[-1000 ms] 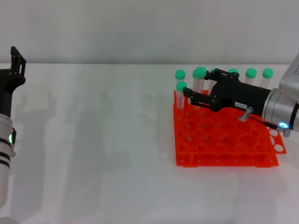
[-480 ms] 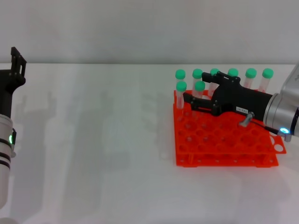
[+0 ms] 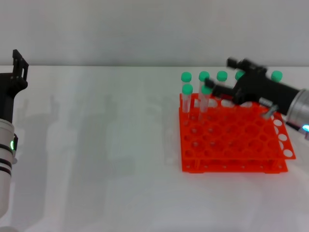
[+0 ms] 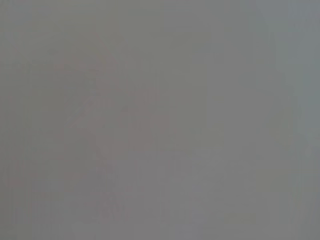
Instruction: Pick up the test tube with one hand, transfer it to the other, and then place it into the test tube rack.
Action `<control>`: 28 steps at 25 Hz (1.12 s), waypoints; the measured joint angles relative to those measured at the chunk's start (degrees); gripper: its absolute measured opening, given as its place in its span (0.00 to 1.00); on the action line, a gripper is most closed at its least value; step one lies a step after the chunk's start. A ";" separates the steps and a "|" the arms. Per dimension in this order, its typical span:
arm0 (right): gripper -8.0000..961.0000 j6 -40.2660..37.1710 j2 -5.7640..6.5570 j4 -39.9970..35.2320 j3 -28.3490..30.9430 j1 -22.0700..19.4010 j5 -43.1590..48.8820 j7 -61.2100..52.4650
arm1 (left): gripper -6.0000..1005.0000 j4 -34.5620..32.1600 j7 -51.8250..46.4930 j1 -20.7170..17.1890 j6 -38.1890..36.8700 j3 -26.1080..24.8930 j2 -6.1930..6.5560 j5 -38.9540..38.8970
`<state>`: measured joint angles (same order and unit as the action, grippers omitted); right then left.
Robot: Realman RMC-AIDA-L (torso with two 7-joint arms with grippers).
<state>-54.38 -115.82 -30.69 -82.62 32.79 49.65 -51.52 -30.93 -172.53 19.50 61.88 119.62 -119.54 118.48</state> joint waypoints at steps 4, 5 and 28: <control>0.91 -3.10 0.15 1.04 2.43 -1.73 -6.91 4.34 | 0.71 0.03 0.00 0.00 0.00 0.03 0.00 -0.01; 0.91 -3.61 0.17 1.15 2.64 -2.29 -9.00 5.71 | 0.71 0.08 0.00 0.00 0.00 0.03 0.00 -0.01; 0.91 -15.87 -0.41 19.18 3.40 -5.56 -51.48 39.02 | 0.72 2.92 0.00 0.54 -0.01 0.97 -0.17 0.00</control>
<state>-70.24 -116.23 -11.51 -79.22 27.23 -1.83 -12.51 -28.02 -172.53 20.04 61.87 120.59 -119.71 118.48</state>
